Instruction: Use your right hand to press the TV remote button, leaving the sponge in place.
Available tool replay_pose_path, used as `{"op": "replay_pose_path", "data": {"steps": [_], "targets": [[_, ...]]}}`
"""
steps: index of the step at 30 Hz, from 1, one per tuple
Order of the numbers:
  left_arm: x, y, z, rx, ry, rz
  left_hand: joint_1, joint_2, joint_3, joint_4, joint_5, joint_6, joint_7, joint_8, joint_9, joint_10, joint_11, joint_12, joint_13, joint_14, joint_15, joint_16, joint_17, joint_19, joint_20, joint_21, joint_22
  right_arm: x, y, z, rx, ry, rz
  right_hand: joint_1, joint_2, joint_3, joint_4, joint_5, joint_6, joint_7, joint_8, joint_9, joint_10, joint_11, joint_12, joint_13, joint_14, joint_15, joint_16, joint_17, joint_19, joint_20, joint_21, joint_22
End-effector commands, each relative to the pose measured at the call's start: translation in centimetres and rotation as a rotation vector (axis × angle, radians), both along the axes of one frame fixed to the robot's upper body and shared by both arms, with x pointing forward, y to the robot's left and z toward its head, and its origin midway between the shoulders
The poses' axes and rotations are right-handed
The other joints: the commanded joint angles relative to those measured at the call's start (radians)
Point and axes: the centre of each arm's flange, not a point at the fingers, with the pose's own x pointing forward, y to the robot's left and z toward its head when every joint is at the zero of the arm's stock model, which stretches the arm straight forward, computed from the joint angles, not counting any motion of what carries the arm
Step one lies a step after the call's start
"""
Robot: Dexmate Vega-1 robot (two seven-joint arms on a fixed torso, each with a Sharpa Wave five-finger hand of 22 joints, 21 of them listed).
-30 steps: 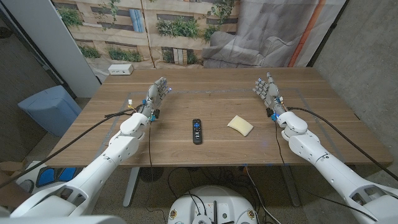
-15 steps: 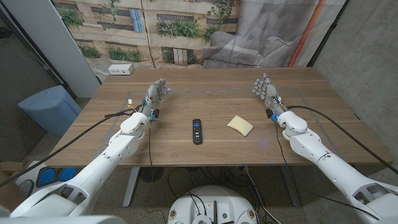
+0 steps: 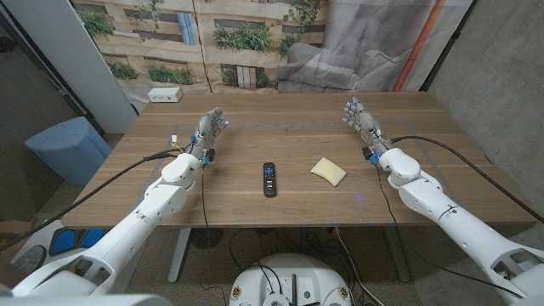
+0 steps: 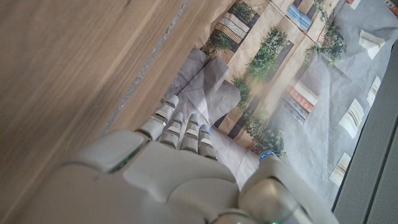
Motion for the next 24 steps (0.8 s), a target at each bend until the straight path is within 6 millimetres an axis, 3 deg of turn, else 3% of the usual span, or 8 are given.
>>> {"op": "replay_pose_path", "data": {"steps": [1, 9, 24], "targets": [[-0.7, 0.7, 0.0, 0.018, 0.007, 0.027, -0.01, 0.054, -0.002, 0.001, 0.002, 0.006, -0.008, -0.001, 0.004, -0.009, -0.006, -0.004, 0.003, 0.009, -0.006, 0.0, 0.005, -0.005, 0.0, 0.003, 0.003, -1.8, 1.2, 1.2, -0.228, -0.114, -0.058, 0.007, 0.01, 0.005, -0.005, 0.007, 0.006, -0.011, 0.009, 0.002, -0.001, -0.007, 0.005, -0.001, 0.001, -0.011, 0.007, -0.004, -0.005, -0.005, 0.006, 0.002], [-1.1, 0.9, -0.3, 0.021, 0.019, 0.034, -0.013, 0.052, -0.004, 0.003, 0.002, 0.006, -0.011, -0.001, 0.004, -0.009, -0.006, -0.004, 0.003, 0.009, -0.007, -0.001, 0.005, -0.004, -0.003, 0.003, 0.003, -2.8, 2.7, 1.7, -0.428, -0.192, -0.099, 0.015, 0.014, 0.019, -0.02, 0.006, -0.002, -0.036, 0.005, 0.0, -0.04, -0.036, -0.003, -0.017, -0.043, -0.047, -0.001, -0.031, -0.059, -0.04, -0.001, 0.001], [-1.4, 0.9, -0.1, 0.028, 0.021, 0.042, -0.017, 0.053, -0.005, 0.006, 0.003, 0.006, -0.01, -0.001, 0.003, -0.007, -0.006, -0.004, 0.003, 0.012, -0.008, -0.001, 0.005, -0.002, -0.005, 0.004, 0.003, -4.6, 5.5, 2.0, -0.736, -0.317, -0.124, 0.011, 0.023, 0.029, -0.022, 0.003, -0.012, -0.069, 0.003, -0.001, -0.079, -0.048, -0.006, -0.025, -0.085, -0.051, -0.002, -0.05, -0.1, -0.043, -0.002, 0.001]]}}
